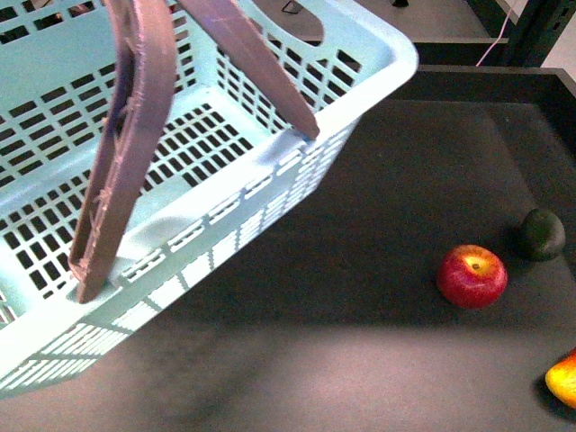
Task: Pick apple with right arm and hold basket with left
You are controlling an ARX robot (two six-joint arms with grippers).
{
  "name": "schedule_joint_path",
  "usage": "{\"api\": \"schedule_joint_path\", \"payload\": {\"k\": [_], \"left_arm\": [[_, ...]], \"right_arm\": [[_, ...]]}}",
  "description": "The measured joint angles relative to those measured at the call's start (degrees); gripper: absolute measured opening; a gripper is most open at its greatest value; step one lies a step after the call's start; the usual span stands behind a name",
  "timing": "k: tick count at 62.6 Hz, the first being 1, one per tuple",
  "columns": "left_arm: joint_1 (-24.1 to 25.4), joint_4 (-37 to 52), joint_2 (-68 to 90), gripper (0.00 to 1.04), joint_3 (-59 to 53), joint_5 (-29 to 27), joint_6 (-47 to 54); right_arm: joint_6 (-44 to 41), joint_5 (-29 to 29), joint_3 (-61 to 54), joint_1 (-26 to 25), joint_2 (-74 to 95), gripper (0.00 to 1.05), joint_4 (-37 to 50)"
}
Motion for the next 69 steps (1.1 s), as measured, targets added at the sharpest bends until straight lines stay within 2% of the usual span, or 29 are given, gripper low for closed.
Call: {"api": "schedule_joint_path", "payload": {"k": [13,24,61,66,69], "left_arm": [[-6.58,-0.52,0.85,0.15,1.77,-0.31,1.68],[-9.57,0.9,2.51,0.15,2.29,-0.31,3.76],[-10.34,0.94,2.73,0.15,2.29,-0.72,5.31],[-10.34,0.94,2.75,0.15,2.29,-0.74,5.29],[-10.36,0.94,2.75,0.15,2.29,-0.74,5.29]], "right_arm": [[0.0,0.0,0.0,0.0,0.0,0.96,0.0],[0.0,0.0,0.0,0.0,0.0,0.96,0.0],[0.0,0.0,0.0,0.0,0.02,0.96,-0.02],[0.85,-1.11,6.91,-0.48,10.78,0.96,-17.05],[0.72,-2.1,8.57,-1.22,16.17,0.96,-21.16]]}}
